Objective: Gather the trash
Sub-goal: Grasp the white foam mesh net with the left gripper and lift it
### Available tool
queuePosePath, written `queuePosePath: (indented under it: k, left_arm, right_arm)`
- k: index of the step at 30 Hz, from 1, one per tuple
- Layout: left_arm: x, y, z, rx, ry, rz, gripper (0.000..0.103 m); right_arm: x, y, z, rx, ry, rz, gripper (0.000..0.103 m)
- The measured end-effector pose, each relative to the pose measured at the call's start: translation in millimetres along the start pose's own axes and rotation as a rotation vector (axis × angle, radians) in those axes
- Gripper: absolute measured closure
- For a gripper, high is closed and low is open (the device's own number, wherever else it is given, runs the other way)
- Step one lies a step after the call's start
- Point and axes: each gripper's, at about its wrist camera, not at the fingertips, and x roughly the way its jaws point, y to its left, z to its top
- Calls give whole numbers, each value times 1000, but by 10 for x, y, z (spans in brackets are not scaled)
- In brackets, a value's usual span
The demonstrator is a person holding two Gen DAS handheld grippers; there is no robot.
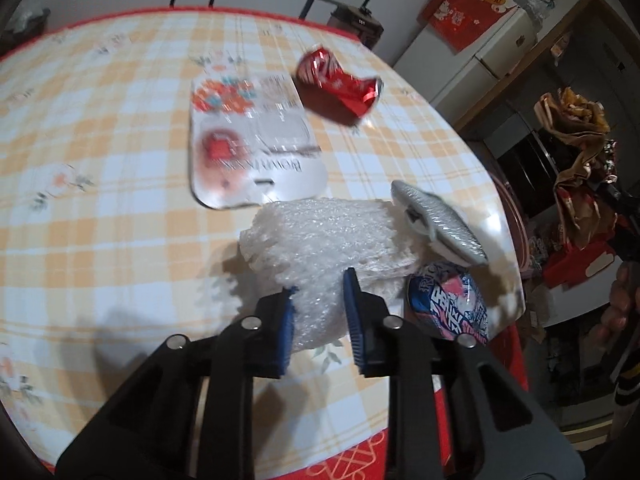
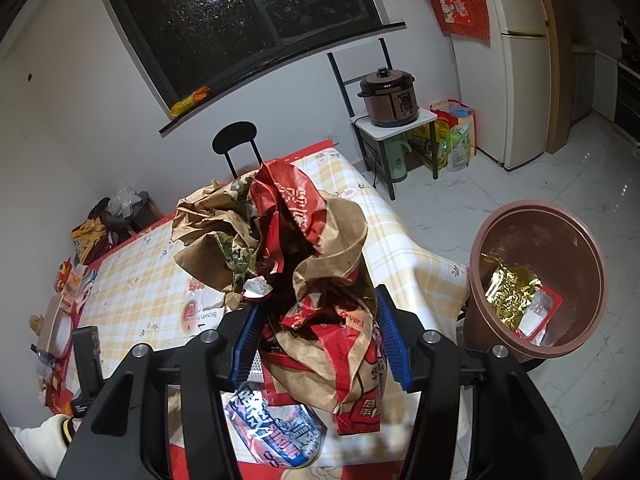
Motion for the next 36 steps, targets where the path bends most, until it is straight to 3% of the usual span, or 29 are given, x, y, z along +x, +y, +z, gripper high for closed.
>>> queuePosePath:
  k: [13, 19, 29, 36]
  left_arm:
    - [-1047, 302, 117, -63, -219, 104, 79]
    - [-1400, 250, 210, -86, -308, 104, 78]
    - [-1599, -108, 426, -60, -391, 105, 78]
    - [-1542, -425, 484, -53, -405, 85, 78]
  right_arm:
    - [-144, 195, 275, -28, -71, 52, 50]
    - [-220, 153, 318, -11, -101, 69, 50]
    - [-524, -174, 349, 30, -163, 48, 50]
    - [-706, -562, 364, 67, -183, 15, 50]
